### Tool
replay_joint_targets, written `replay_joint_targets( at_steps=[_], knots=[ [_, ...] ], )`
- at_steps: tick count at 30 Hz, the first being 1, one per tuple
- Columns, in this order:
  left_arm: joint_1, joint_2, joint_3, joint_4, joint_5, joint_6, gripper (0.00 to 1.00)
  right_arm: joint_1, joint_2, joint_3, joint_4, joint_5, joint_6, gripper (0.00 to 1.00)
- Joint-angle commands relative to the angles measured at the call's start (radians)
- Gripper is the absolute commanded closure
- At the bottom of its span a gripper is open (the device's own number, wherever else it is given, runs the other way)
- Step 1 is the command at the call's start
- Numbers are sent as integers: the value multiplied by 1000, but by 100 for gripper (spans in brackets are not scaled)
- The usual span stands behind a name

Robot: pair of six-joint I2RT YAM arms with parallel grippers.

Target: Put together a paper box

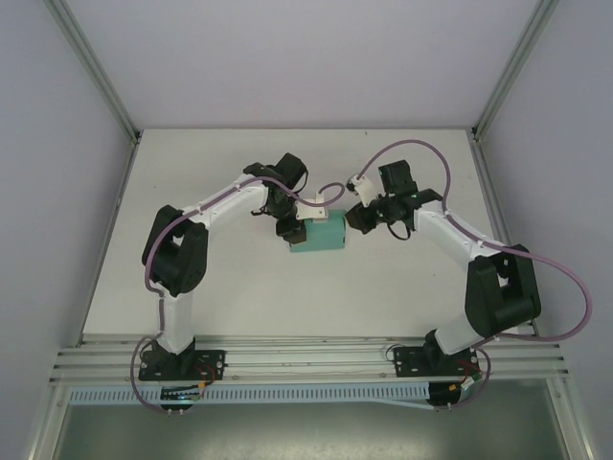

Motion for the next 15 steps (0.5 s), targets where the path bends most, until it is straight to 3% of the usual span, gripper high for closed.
replay_joint_targets(
  at_steps=[1, 4, 9, 15],
  knots=[
    [-3, 28, 23, -24, 2, -39, 59, 27, 0, 16, 11, 1, 76, 100],
    [-3, 30, 28, -16, 1, -57, 57, 76, -5, 22, 29, 57, 188, 100],
    [-3, 48, 43, 6, -13, -79, 56, 168, -64, -68, 180, 291, 512, 100],
    [-3, 63, 55, 4, -15, -88, 56, 250, -97, -198, 310, 466, 600, 100]
  ],
)
